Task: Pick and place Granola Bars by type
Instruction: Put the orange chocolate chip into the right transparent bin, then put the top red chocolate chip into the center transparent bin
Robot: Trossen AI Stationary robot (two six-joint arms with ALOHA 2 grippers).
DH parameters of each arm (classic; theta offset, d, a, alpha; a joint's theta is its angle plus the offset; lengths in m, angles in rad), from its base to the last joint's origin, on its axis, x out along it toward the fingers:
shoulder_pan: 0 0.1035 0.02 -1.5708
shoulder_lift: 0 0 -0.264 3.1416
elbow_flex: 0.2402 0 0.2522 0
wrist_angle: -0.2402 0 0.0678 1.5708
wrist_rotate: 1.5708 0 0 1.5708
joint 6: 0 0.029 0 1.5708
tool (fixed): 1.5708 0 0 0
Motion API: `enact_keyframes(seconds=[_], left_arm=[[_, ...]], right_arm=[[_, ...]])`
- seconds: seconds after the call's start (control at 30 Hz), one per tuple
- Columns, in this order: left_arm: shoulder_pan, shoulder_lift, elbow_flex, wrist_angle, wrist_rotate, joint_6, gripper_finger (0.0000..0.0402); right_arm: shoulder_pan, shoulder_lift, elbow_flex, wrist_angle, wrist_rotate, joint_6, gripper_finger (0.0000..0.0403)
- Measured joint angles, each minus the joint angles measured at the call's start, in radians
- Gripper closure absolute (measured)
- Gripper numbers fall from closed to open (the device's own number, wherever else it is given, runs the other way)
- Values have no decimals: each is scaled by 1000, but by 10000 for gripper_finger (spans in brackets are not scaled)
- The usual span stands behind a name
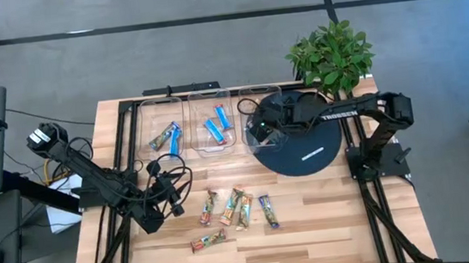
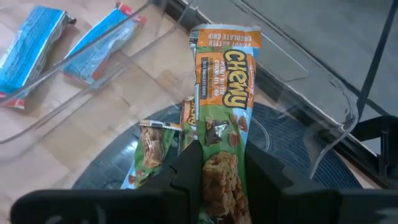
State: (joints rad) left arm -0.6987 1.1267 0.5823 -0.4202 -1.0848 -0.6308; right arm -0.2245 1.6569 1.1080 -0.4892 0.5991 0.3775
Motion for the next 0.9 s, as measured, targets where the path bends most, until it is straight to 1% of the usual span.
enact_keyframes(seconds=[0.13,0.27,0.43,0.67,0.8,0.9], left_arm=[[0,0,0,0,-1,0,269],[0,0,0,0,-2,0,269],[0,0,0,0,-2,-1,269],[0,0,0,0,-2,-1,269],[0,0,0,0,-2,-1,269],[0,1,0,8,0,-1,269]], right_arm=[[0,0,0,-1,0,-1,319],[0,0,0,0,-21,-2,306],[-7,0,0,3,-60,-8,277],[-7,0,0,5,-53,-16,222],[-3,0,0,39,-51,-78,199],[27,-8,0,99,-50,-165,190]])
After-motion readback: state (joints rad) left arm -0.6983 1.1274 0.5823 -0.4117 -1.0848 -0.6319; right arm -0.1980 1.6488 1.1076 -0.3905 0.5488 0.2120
